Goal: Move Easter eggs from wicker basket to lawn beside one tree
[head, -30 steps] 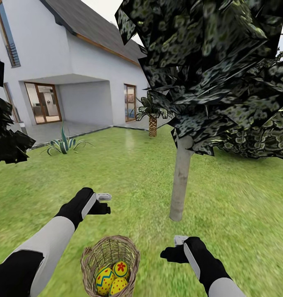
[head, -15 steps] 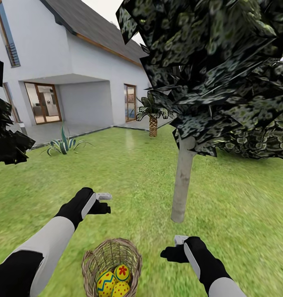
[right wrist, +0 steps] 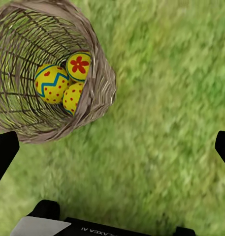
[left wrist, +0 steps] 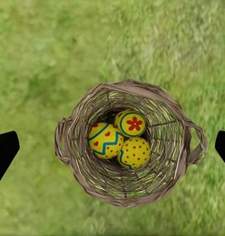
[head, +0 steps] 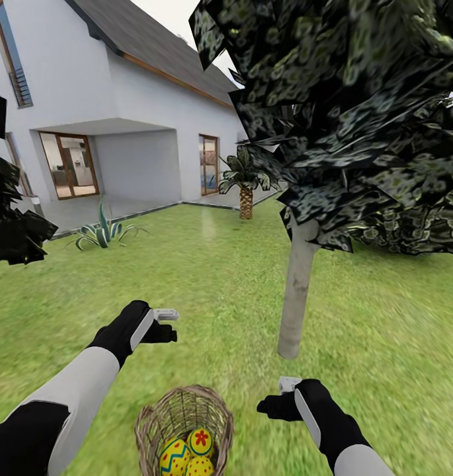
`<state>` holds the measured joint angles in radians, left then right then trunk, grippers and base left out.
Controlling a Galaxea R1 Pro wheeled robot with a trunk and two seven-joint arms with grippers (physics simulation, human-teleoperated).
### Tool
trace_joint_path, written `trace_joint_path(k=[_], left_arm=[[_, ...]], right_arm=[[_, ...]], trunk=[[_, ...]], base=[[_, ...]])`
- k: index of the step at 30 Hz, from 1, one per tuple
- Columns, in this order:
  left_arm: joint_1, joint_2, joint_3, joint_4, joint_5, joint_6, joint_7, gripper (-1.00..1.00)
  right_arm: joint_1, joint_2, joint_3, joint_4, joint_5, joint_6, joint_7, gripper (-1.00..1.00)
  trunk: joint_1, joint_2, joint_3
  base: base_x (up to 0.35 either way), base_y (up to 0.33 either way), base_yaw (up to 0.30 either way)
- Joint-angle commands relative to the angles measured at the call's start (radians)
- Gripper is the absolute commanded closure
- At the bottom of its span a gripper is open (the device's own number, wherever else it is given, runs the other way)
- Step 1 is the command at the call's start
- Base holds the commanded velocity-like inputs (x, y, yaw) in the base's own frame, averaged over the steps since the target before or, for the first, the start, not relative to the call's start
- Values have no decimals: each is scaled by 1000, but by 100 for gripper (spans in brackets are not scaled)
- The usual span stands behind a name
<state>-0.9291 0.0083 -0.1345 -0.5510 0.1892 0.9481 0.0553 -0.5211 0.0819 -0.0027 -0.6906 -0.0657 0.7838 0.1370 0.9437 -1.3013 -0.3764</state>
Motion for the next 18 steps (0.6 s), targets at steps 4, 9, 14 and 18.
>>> trace_joint_path(k=[4, 9, 14, 18], left_arm=[[-1, 1, -5, -1, 8, 3, 4, -100], [-2, 0, -5, -1, 7, 3, 5, -100], [-1, 0, -5, -1, 6, 3, 5, -100], [-1, 0, -5, -1, 6, 3, 6, -100]], right_arm=[[0, 0, 0, -1, -6, 5, -2, -100], [0, 0, 0, -1, -6, 5, -2, -100], [0, 0, 0, -1, -6, 5, -2, -100], [0, -1, 0, -1, -6, 5, -1, -100]], trunk=[[0, -1, -1], [0, -1, -1], [0, -1, -1], [0, -1, -1]], base=[[70, 4, 0], [77, 19, 0], [88, 39, 0], [22, 37, 0]])
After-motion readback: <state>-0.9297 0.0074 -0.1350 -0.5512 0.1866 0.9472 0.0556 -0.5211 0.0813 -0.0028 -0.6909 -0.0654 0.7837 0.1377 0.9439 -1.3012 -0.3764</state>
